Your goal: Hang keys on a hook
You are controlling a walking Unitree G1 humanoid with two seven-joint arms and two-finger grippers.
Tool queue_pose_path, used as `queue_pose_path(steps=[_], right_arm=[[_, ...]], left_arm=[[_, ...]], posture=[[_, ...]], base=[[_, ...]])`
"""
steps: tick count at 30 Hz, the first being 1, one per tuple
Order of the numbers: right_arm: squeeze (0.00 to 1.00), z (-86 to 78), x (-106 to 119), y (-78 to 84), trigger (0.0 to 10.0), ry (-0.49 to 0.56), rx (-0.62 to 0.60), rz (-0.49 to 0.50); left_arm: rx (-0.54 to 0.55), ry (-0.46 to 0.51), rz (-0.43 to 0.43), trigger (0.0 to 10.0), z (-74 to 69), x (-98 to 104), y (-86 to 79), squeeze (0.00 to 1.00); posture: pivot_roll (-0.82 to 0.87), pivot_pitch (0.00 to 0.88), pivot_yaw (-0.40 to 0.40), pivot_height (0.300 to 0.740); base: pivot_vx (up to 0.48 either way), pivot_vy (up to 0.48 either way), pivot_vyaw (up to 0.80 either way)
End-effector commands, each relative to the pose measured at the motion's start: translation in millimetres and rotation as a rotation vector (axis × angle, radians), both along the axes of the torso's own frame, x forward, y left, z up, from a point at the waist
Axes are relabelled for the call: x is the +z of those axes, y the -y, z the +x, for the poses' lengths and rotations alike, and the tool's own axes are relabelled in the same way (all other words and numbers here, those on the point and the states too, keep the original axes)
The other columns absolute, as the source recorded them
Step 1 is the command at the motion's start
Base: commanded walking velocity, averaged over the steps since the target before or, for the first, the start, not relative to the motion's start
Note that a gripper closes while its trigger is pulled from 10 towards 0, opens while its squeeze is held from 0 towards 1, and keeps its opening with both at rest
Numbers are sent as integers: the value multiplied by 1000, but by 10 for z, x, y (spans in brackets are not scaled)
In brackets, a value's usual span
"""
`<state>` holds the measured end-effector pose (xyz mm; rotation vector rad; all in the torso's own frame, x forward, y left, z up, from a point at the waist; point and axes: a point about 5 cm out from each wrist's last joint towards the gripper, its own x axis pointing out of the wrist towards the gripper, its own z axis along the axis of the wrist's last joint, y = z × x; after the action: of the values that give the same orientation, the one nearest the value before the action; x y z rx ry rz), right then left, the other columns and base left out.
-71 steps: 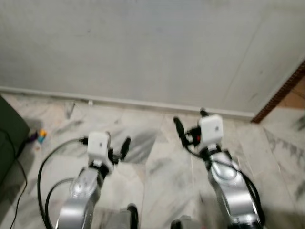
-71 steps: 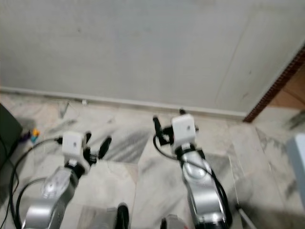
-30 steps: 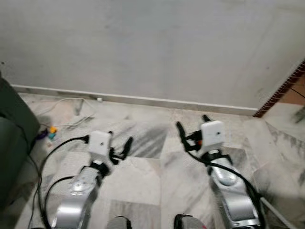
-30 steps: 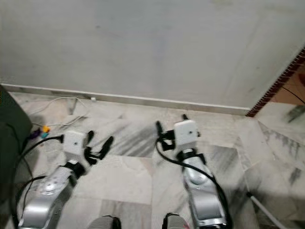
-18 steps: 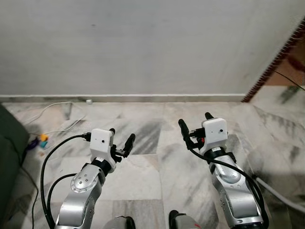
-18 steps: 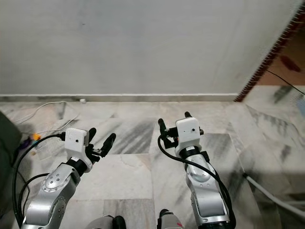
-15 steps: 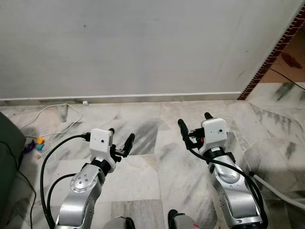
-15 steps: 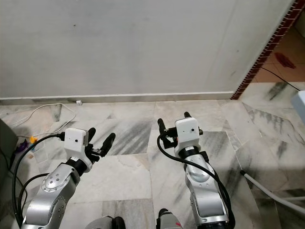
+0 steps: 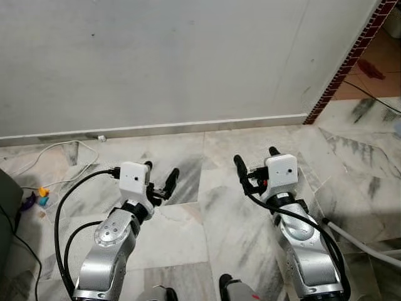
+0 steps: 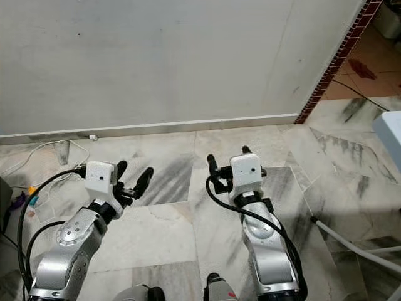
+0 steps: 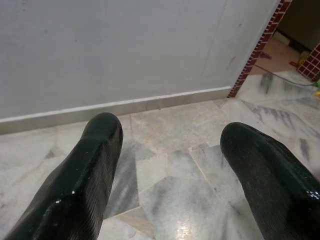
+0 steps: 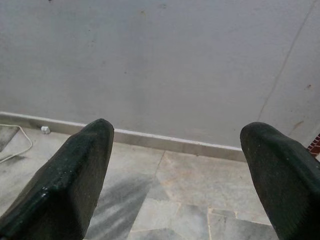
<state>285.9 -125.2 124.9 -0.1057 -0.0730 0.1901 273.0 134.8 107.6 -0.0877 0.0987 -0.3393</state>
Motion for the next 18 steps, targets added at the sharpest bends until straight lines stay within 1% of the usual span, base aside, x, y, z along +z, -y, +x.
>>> queue_pose_path(steps=[1,10,18], right_arm=[[0,-9,-16,14,10000,-3,-7,0],[0,-12,-13,26,10000,-3,-18,0],[0,-17,-23,21,10000,-7,-19,1]], left_arm=[[-9,6,-1,10000,-9,29,-3,0],[-32,-5,-3,10000,-34,-2,36,0],[-34,-18,-17,10000,-52,-16,39,0]], posture=[[8,189,34,740],[4,190,37,740],[6,195,36,740]], base=[[0,0,-800],[0,0,-797],[0,0,-788]])
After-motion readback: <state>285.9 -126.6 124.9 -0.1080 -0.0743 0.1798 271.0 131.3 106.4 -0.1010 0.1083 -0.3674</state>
